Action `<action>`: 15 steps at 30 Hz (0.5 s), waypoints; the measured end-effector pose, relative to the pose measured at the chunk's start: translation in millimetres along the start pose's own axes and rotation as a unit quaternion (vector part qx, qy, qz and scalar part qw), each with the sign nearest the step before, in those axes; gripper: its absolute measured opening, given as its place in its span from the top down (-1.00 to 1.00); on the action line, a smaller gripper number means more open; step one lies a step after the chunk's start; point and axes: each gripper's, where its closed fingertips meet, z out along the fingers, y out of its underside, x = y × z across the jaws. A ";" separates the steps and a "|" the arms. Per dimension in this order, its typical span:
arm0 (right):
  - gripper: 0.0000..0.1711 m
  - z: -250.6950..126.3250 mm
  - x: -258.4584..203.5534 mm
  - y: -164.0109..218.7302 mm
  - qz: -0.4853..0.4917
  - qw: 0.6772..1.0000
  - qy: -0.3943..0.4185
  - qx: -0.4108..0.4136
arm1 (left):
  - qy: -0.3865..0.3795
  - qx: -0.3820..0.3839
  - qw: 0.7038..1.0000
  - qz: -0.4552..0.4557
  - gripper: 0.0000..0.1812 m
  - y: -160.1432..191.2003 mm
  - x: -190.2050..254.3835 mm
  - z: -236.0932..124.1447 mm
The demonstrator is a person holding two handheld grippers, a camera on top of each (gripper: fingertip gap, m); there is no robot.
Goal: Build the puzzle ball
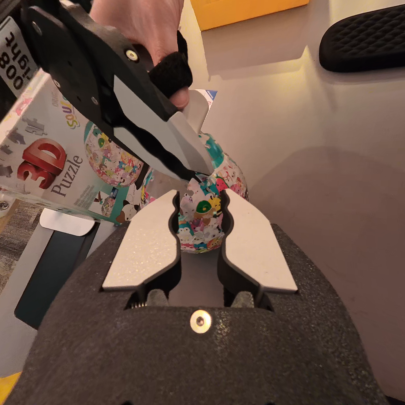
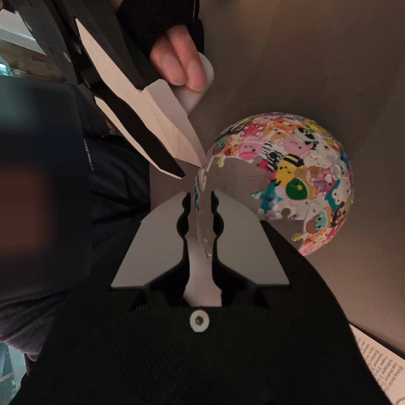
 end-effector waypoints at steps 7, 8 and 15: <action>0.82 0.1 1.9 4.9 0.024 1.000 0.009 -0.002 | 0.014 0.016 1.000 -0.010 0.57 -3.2 2.9 3.9; 0.85 0.2 0.5 5.6 0.026 1.000 0.004 -0.004 | 0.016 0.014 1.000 -0.012 0.58 -2.5 3.1 4.5; 0.90 1.5 -1.4 4.5 0.029 1.000 -0.004 0.002 | 0.024 0.010 1.000 -0.009 0.58 -0.4 6.5 12.5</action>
